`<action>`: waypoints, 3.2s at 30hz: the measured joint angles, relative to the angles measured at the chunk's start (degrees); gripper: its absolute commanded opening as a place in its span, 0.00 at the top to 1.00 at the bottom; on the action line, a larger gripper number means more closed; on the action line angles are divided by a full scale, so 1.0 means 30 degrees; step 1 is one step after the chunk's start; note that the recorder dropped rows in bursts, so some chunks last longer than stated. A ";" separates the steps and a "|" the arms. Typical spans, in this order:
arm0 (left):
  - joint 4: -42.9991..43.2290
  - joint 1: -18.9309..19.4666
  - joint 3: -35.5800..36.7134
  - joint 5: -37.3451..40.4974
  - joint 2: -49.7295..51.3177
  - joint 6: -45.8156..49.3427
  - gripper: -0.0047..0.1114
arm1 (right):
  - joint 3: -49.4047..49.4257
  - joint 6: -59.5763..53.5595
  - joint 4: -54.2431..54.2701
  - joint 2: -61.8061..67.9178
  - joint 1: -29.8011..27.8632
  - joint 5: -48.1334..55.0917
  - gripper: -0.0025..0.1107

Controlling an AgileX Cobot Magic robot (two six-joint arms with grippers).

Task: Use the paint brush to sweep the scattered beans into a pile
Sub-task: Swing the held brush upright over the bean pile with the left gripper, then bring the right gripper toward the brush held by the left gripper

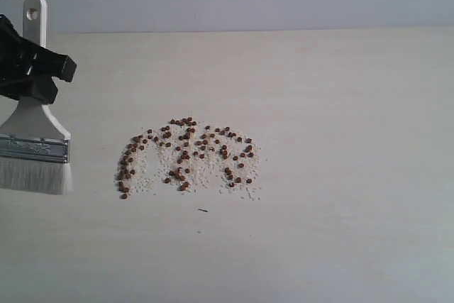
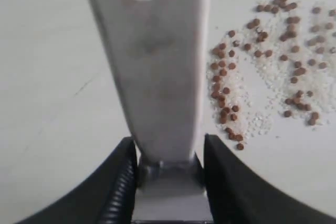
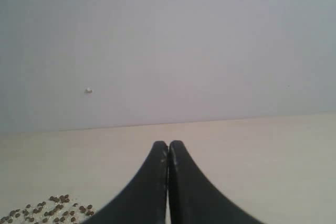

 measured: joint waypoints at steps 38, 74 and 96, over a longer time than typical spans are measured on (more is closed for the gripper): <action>-2.7202 0.0000 0.6735 0.0702 -0.6098 2.9159 0.96 | 0.0000 0.0000 0.0000 0.0000 0.0000 0.0000 0.98; -3.3125 0.0000 0.6778 0.3241 -0.2473 3.9971 0.96 | -0.1379 0.8805 -0.8626 0.8403 0.4892 -0.8963 0.97; -3.2086 -0.0016 0.6778 0.1856 -0.2306 3.9697 0.96 | -0.8089 1.6522 -1.8829 1.9865 0.4892 -1.4395 0.62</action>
